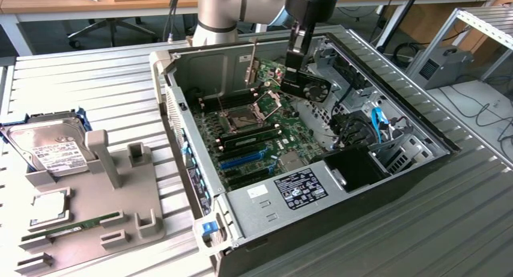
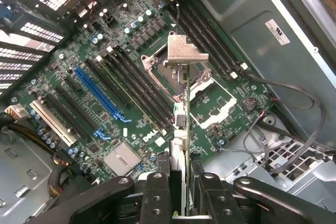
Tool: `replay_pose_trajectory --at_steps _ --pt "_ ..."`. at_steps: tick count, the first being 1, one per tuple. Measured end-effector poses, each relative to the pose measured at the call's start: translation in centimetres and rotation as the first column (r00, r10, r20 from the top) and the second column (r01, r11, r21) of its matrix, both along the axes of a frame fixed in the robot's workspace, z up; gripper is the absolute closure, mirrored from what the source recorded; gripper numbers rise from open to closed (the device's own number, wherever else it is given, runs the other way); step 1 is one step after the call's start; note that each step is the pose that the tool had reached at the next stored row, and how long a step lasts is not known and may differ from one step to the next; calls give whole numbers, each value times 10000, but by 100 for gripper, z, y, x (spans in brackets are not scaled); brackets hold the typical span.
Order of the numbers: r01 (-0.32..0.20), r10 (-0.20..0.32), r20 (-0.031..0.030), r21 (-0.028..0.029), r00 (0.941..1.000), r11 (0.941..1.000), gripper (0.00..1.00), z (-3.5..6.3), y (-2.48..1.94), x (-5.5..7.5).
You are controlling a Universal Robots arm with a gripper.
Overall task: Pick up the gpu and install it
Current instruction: 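Insert the gpu into the slot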
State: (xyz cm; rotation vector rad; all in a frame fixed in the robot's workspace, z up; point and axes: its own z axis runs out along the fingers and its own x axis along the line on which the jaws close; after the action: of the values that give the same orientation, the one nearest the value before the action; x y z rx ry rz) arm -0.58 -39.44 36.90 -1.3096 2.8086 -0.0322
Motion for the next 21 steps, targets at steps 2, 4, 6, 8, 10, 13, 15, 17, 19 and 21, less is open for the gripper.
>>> replay_pose_trajectory --at_steps 2,4,6,8,10,13,15,17,19,21 --pt "-69 69 0 1 10000 10000 74 0 0 0" --pt "-137 137 0 1 9999 9999 74 0 0 0" --pt "-217 217 0 -1 9998 9998 74 0 0 1" --pt "-313 313 0 1 9995 9995 74 0 0 1" --pt "-410 410 0 0 9992 9992 74 0 0 1" --pt "-545 545 0 1 9985 9985 74 0 0 1" --pt "-646 646 0 0 9979 9979 74 0 0 1" --pt "-739 739 0 0 9973 9973 74 0 0 1" --pt "-831 831 0 1 9965 9965 74 0 0 1" --pt "-930 930 0 0 9957 9957 74 0 0 1"
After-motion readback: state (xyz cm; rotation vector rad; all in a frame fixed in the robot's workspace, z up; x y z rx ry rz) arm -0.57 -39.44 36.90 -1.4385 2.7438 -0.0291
